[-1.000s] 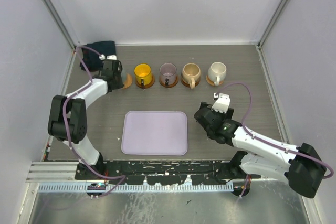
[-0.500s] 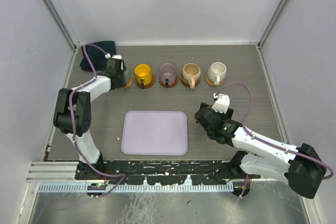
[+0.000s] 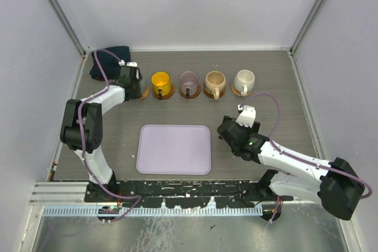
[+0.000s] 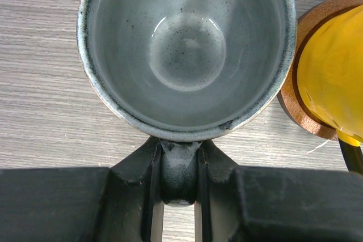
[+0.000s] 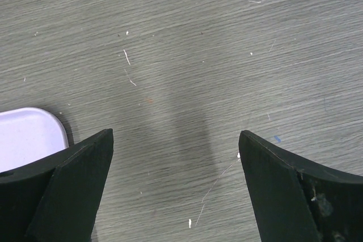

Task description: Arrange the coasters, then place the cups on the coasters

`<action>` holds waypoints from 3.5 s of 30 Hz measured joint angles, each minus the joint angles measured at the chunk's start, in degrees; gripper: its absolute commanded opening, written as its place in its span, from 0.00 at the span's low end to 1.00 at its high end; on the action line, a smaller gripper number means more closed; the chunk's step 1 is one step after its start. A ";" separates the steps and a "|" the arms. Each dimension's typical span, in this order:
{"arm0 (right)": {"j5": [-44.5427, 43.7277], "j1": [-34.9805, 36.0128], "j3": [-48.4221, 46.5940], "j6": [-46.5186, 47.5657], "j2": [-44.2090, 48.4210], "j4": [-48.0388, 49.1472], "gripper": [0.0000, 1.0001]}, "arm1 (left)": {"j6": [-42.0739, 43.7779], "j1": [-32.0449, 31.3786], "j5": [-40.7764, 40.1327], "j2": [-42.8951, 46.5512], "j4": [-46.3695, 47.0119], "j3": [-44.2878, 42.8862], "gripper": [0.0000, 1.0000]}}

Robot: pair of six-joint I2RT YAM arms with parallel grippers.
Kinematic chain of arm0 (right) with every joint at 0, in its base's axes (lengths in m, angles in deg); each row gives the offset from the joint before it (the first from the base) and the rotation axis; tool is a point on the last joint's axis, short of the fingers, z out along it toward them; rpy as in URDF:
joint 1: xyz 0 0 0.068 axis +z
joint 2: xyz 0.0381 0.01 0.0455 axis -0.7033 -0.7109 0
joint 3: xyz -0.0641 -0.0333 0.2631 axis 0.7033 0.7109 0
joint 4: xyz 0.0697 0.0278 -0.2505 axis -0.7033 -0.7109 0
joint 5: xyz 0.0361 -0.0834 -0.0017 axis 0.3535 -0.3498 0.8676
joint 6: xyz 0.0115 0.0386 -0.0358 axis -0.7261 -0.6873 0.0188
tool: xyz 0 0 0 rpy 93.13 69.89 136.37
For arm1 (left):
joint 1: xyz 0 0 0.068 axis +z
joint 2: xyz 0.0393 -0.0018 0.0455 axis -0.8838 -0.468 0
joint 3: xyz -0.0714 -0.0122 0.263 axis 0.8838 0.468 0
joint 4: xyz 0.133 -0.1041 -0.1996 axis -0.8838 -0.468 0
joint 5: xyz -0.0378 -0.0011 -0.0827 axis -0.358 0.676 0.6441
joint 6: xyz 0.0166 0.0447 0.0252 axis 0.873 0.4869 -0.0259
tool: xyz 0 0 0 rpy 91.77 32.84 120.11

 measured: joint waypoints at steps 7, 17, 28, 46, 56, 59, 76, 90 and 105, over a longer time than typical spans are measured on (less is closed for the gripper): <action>0.50 0.00 0.00 0.07 -0.42 0.52 0.96 | -0.04 0.00 0.02 0.04 0.79 0.57 0.00; 0.57 -0.09 0.00 0.09 -1.16 1.22 0.96 | -0.20 0.00 0.35 0.79 3.02 2.58 0.05; 1.22 -0.09 0.00 0.35 -2.34 1.73 0.97 | -0.68 0.00 1.92 2.86 3.52 4.20 0.43; 1.81 -0.09 0.00 0.55 -2.78 2.19 0.97 | -1.11 0.00 0.11 4.81 4.09 5.77 0.47; 2.23 -0.09 0.02 0.52 -2.73 2.21 0.97 | -1.07 0.00 -1.77 7.06 3.65 7.06 0.47; 2.40 -0.09 0.24 0.50 -2.56 2.27 0.97 | -1.01 0.00 -1.90 7.06 3.54 7.34 0.47; 2.89 -0.09 0.59 0.44 -2.12 2.40 0.97 | -0.02 0.00 -3.72 7.39 3.10 7.80 0.47; 2.62 -0.09 0.63 0.44 -2.12 2.40 1.00 | -0.74 0.00 -0.66 9.64 2.93 8.26 0.56; -0.96 -13.14 -2.40 10.78 -0.50 7.72 1.00 | -3.23 0.00 -1.84 30.88 -1.09 10.23 0.98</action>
